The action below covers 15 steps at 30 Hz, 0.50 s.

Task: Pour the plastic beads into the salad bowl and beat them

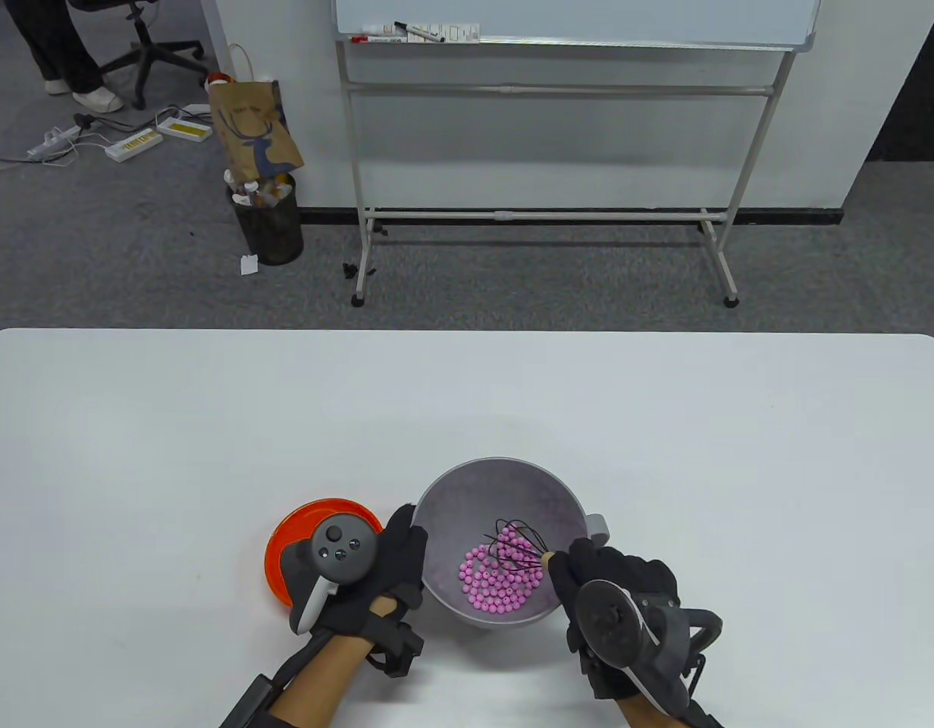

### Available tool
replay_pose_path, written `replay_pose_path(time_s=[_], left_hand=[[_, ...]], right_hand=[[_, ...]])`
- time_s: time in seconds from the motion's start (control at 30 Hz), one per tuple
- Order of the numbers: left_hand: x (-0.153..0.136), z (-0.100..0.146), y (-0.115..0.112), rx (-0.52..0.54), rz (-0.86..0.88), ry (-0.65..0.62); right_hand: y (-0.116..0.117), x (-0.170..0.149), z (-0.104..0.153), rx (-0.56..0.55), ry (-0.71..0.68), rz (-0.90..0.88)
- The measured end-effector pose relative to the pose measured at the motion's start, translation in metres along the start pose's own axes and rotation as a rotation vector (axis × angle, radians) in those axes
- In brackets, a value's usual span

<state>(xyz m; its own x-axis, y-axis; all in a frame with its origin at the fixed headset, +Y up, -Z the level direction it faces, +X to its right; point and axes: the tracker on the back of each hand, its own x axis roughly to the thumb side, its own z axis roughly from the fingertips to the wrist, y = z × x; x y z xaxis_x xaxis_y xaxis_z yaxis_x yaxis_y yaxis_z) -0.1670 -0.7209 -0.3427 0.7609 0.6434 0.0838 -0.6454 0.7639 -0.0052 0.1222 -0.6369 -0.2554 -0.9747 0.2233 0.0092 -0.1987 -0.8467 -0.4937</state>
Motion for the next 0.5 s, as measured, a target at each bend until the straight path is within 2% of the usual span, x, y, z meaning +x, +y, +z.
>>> replay_pose_path(time_s=[0.17,0.27,0.4,0.5], left_hand=[[0.000,0.000,0.000,0.001,0.000,0.001],[0.000,0.000,0.000,0.000,0.002,0.001],[0.000,0.000,0.000,0.000,0.001,0.001],[0.000,0.000,0.000,0.000,-0.001,0.000]], right_hand=[[-0.013,0.005,0.003,0.051,-0.027,0.008],[-0.018,0.004,0.001,0.145,-0.013,-0.106],[-0.007,0.001,-0.001,0.197,0.012,-0.212],[0.006,-0.003,-0.001,0.160,0.043,-0.242]])
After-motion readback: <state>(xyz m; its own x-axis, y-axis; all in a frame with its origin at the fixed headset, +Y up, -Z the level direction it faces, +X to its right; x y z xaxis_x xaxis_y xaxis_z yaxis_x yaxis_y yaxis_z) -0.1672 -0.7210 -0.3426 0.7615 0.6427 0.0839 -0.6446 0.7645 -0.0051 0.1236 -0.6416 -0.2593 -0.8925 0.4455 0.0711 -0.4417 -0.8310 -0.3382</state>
